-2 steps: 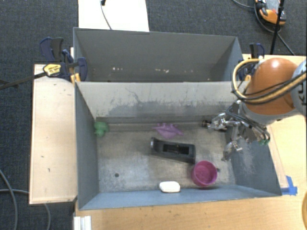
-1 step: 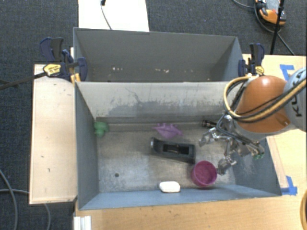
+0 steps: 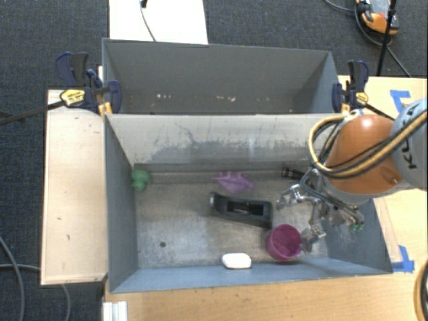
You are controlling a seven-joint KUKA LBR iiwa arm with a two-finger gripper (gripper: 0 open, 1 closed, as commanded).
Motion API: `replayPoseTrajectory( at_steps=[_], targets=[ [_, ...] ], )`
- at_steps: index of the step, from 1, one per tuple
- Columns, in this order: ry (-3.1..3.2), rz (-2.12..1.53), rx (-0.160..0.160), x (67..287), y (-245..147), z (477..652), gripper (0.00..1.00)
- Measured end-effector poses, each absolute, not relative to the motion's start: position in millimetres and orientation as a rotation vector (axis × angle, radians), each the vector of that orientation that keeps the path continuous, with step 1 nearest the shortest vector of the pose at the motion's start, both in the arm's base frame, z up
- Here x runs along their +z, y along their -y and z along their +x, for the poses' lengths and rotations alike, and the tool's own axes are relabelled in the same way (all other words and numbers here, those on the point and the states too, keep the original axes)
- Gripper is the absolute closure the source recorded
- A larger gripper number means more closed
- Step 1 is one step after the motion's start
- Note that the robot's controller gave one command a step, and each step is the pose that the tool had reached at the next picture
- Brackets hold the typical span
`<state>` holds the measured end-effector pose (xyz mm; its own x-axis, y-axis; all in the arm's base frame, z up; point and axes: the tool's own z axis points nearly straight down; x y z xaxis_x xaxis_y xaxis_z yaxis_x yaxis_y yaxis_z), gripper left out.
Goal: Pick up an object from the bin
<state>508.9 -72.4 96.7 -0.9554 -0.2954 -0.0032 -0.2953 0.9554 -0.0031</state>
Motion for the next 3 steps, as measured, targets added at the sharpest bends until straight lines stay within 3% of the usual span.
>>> replayPoseTrajectory(
  at_steps=[1,2,3],
  targets=[
    [-3.096,-0.519,-0.005,72.5,50.2,499.7,1.0],
    [-3.101,-0.523,-0.005,70.7,51.1,497.6,0.0],
    [-3.1,-0.525,-0.005,70.8,51.1,497.7,0.0]
  ],
)
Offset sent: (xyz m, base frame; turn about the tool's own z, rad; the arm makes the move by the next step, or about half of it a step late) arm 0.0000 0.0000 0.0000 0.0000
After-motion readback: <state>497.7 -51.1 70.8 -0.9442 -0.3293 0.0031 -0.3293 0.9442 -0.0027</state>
